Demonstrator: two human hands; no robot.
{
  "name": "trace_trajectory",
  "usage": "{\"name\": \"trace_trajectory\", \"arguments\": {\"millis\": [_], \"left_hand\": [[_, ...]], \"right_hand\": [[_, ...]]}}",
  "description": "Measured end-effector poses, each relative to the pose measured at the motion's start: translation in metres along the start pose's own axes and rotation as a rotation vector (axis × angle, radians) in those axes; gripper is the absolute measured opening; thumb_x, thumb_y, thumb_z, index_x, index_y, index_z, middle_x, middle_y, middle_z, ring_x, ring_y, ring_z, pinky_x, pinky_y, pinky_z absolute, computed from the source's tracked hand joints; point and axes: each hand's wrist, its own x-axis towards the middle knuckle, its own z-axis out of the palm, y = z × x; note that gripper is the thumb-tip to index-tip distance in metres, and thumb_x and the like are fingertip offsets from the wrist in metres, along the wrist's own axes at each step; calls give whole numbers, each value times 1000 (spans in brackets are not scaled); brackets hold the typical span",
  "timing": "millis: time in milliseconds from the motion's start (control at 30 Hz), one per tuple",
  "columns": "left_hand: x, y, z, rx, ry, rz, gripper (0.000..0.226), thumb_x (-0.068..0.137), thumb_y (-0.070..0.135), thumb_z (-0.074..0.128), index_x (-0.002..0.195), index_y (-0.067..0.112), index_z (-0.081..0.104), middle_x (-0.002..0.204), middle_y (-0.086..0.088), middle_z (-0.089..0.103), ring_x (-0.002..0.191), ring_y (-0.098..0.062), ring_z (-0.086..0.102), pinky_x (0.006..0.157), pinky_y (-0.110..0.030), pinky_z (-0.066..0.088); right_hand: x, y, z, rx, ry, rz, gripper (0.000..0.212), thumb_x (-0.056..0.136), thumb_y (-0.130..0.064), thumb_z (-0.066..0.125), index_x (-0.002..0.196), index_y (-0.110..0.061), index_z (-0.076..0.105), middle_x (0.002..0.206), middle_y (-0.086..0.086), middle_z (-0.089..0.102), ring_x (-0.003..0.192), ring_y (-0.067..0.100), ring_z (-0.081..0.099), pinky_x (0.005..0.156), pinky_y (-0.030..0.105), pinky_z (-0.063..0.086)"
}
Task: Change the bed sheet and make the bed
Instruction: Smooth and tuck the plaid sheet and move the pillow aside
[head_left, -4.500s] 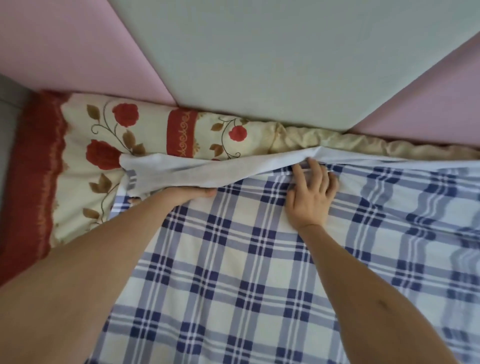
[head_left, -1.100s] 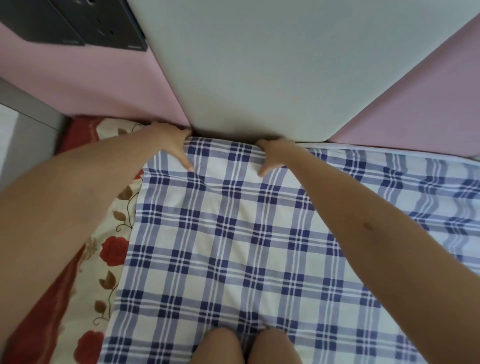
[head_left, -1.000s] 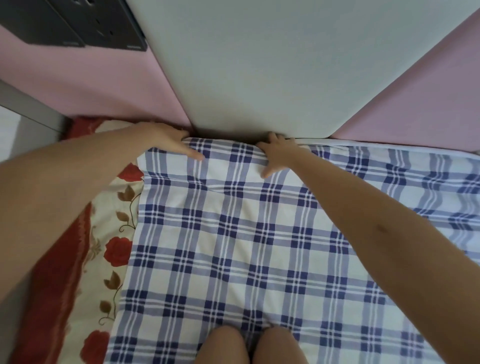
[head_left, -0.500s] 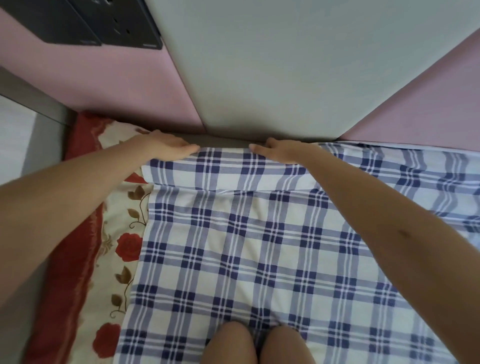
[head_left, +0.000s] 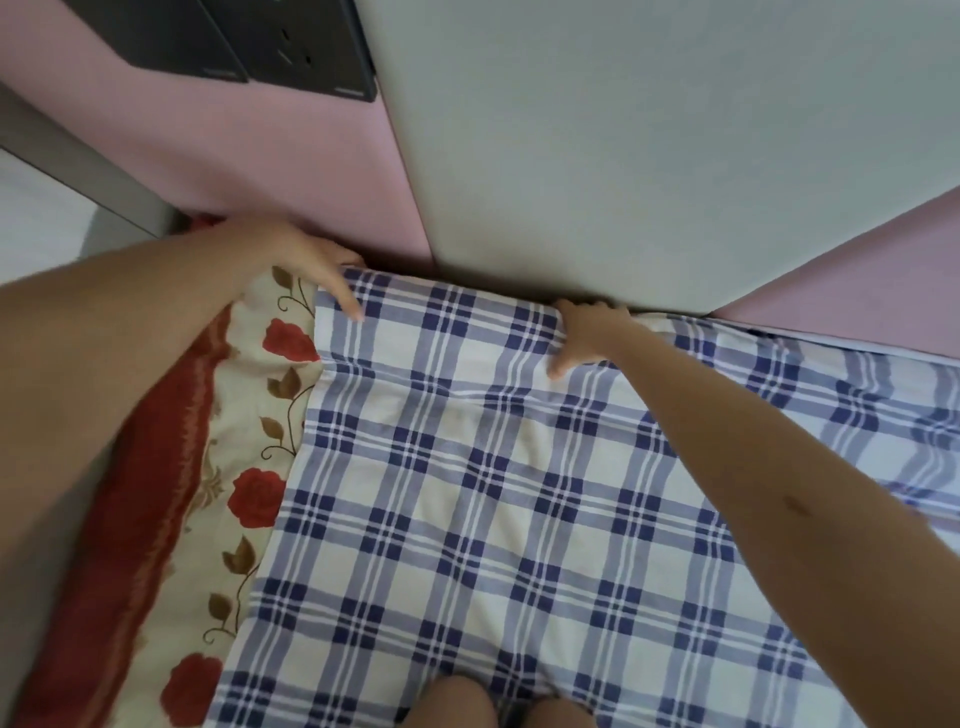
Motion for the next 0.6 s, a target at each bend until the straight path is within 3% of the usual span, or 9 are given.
{"name": "trace_trajectory", "arguments": {"millis": [67,167,233,300,400,500,567,600], "left_hand": [[6,-4,0,108,58,4,73,61,23,84,124,24,46,121,0,54,109,-20,53,95,-39,48],[22,-7,13,301,329,-28,43,70,49,66,107,28,56,111,-2,63,102,-24,57,96,-45,43],[36,-1,30,283,550,-107,23,81,37,58,102,27,58,107,-4,66,107,-28,56,102,-49,34],[48,9,45,251,783,-186,24,86,19,57,108,21,63,109,-9,64,111,-31,53,105,-46,29],[50,16,54,216,869,-256,24,88,14,56,110,19,64,109,-10,63,116,-30,48,113,-48,16],[36,16,66,33,1036,-219,33,77,4,60,110,13,61,114,-9,61,120,-29,46,112,-64,4],[14,28,95,-335,1247,-296,52,79,5,58,129,15,49,142,-10,41,136,-29,31,110,-67,5],[6,35,112,-518,1276,-307,56,85,11,55,139,17,39,152,-10,25,140,-28,22,110,-67,6]], "right_hand": [[7,2,13,-12,92,-7,97,66,-48,75,146,-21,26,142,7,43,130,32,39,109,45,29],[8,4,19,24,201,-29,93,68,-45,75,144,-18,28,141,7,43,130,29,40,109,42,29],[-1,2,26,-21,378,-94,88,74,-39,74,145,-15,27,141,9,42,131,29,39,111,40,27],[-18,-2,39,-143,623,-204,81,76,-20,74,144,-14,30,140,13,44,129,32,41,111,44,28],[-42,-3,68,-247,837,-414,78,68,-3,71,138,-13,39,136,16,49,127,33,41,110,47,28],[-64,4,97,-319,786,-436,94,59,-19,86,140,-16,39,138,20,47,126,38,44,104,51,36],[-72,4,113,-265,587,-260,121,45,-42,93,146,-18,30,147,25,36,132,45,39,103,58,35],[-74,3,117,-222,497,-166,131,42,-50,92,149,-20,23,151,27,27,135,48,32,104,62,31]]}}
